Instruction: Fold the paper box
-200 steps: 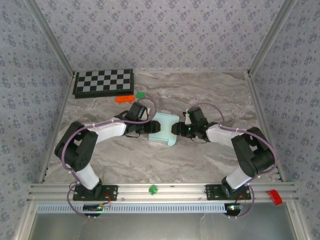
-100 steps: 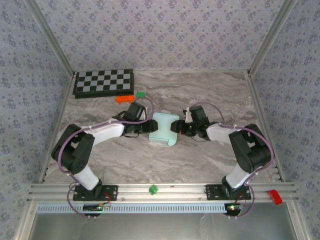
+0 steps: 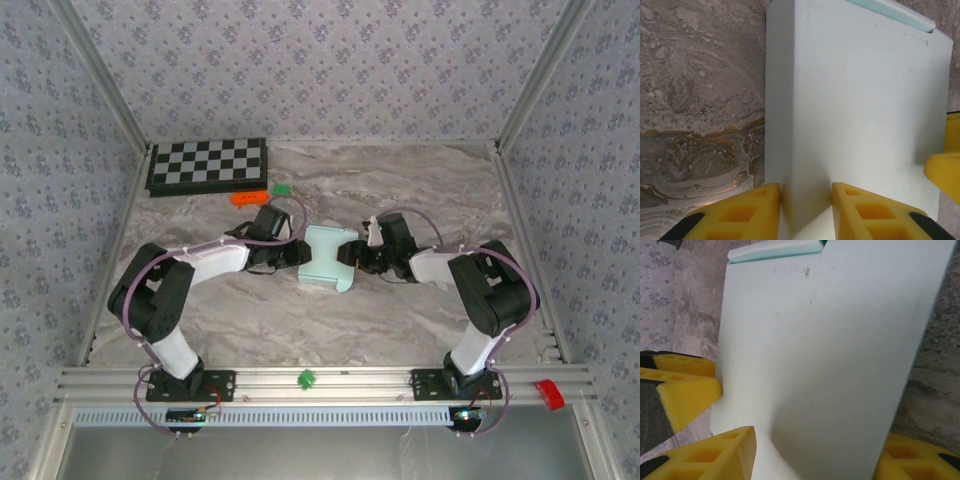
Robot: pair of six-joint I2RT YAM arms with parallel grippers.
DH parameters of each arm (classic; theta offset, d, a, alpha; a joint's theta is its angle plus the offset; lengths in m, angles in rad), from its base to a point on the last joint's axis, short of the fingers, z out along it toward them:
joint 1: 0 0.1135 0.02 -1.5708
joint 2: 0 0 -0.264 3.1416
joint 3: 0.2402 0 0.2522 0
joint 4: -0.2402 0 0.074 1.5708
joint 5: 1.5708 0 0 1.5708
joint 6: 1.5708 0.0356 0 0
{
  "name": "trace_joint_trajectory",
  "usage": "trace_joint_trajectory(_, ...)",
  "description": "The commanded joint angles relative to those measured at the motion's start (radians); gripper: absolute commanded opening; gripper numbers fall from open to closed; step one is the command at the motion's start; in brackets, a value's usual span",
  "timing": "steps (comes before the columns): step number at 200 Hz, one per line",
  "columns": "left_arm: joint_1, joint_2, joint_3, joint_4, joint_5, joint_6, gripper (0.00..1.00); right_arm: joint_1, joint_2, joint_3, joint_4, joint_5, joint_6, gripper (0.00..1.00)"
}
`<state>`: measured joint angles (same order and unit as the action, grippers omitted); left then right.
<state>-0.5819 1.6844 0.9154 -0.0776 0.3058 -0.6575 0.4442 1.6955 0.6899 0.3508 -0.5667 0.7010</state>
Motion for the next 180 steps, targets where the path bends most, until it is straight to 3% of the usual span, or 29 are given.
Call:
trace_joint_trajectory(1,0.006,0.015,0.024,0.016,0.013,-0.012,0.29,-0.006,0.01,-0.011,0.053,-0.046,0.018,0.53)
trace_joint_trajectory(46,0.005,0.029,0.005,0.075,0.044,-0.035,0.28,0.001,-0.028,-0.012,0.069,-0.056,0.022,0.52)
trace_joint_trajectory(105,0.004,0.047,-0.009,0.164,0.112,-0.067,0.34,0.006,-0.166,0.02,-0.082,0.016,-0.044,0.52)
trace_joint_trajectory(180,0.003,0.102,-0.031,0.327,0.194,-0.132,0.38,0.041,-0.197,0.125,-0.239,0.049,-0.115,0.53)
